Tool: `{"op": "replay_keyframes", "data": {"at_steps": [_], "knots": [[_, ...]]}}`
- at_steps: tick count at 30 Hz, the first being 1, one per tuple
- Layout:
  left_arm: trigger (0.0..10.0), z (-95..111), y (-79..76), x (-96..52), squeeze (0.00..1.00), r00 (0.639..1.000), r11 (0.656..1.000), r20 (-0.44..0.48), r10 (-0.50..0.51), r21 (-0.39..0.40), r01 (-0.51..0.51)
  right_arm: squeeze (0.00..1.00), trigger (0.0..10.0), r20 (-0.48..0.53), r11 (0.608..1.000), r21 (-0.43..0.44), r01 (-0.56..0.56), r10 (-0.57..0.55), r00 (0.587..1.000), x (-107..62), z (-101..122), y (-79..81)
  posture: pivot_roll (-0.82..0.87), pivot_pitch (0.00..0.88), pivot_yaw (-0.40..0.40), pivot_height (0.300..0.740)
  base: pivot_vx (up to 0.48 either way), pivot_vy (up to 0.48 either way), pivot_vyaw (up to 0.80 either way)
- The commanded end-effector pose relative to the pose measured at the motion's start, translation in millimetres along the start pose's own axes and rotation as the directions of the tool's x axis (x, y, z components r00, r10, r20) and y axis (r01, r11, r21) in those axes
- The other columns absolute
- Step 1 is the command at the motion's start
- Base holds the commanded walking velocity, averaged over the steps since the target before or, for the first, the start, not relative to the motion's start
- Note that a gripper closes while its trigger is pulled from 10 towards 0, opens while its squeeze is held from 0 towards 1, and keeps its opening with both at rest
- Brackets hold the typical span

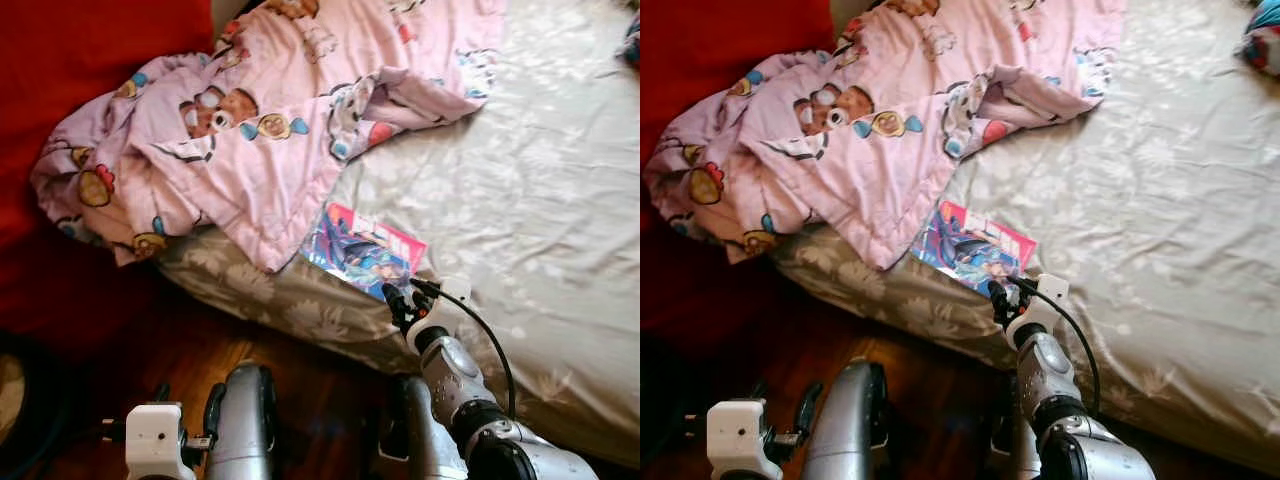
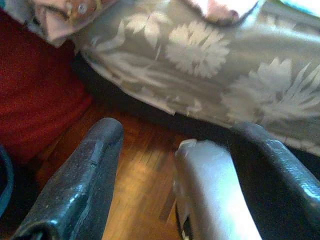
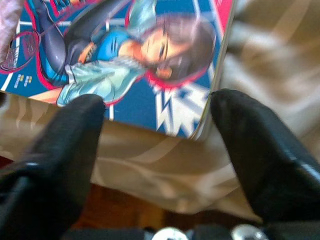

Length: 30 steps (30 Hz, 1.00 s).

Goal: Clean up the room

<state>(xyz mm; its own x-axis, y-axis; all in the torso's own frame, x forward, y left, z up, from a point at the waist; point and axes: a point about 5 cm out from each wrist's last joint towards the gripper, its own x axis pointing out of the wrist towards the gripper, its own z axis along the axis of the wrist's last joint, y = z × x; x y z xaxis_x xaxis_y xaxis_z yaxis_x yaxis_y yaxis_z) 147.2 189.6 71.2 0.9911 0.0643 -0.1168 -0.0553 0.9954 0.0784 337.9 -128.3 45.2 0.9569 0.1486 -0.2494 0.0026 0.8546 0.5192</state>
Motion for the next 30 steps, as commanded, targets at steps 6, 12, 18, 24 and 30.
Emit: {"op": "replay_keyframes", "data": {"at_steps": [6, 12, 18, 24, 30], "knots": [[10.0, -4.0, 4.3, -16.5, 0.00, 0.997, 1.000, -0.071, -0.008, 0.029, 0.010, 0.00, 10.0, -0.013, 0.996, 0.083, 0.037, -0.036, 0.999, -3.3, -7.4, -5.5, 0.30, 0.456, 0.049, 0.589, 0.000, 0.000, 0.00], [10.0, -1.8, 4.5, -23.1, 0.00, 0.996, 0.999, -0.088, -0.012, 0.036, 0.015, 0.00, 10.0, 0.000, 0.990, 0.138, 0.026, -0.026, 1.000, -3.6, -6.6, -6.8, 0.31, 0.469, 0.056, 0.589, 0.000, 0.000, 0.00], [10.0, 0.2, 5.1, -27.5, 0.00, 0.995, 0.999, -0.097, -0.009, 0.041, 0.013, 0.00, 10.0, 0.042, 0.975, 0.219, -0.034, 0.025, 0.999, -2.7, -2.2, -4.2, 0.31, 0.476, 0.057, 0.589, 0.000, 0.000, 0.00], [10.0, 0.5, 5.4, -27.5, 0.00, 0.995, 0.999, -0.099, -0.006, 0.043, 0.011, 0.00, 10.0, 0.089, 0.969, 0.247, -0.005, -0.018, 0.996, -2.2, 8.1, -11.4, 0.31, 0.474, 0.054, 0.589, 0.000, 0.000, 0.00], [10.0, -1.2, 4.0, -23.0, 0.00, 0.995, 0.999, -0.099, -0.006, 0.039, 0.010, 0.00, 10.0, 0.130, 0.978, 0.196, 0.069, -0.095, 0.987, -8.8, 16.2, -32.1, 0.29, 0.465, 0.039, 0.589, 0.000, 0.000, 0.00]]}}
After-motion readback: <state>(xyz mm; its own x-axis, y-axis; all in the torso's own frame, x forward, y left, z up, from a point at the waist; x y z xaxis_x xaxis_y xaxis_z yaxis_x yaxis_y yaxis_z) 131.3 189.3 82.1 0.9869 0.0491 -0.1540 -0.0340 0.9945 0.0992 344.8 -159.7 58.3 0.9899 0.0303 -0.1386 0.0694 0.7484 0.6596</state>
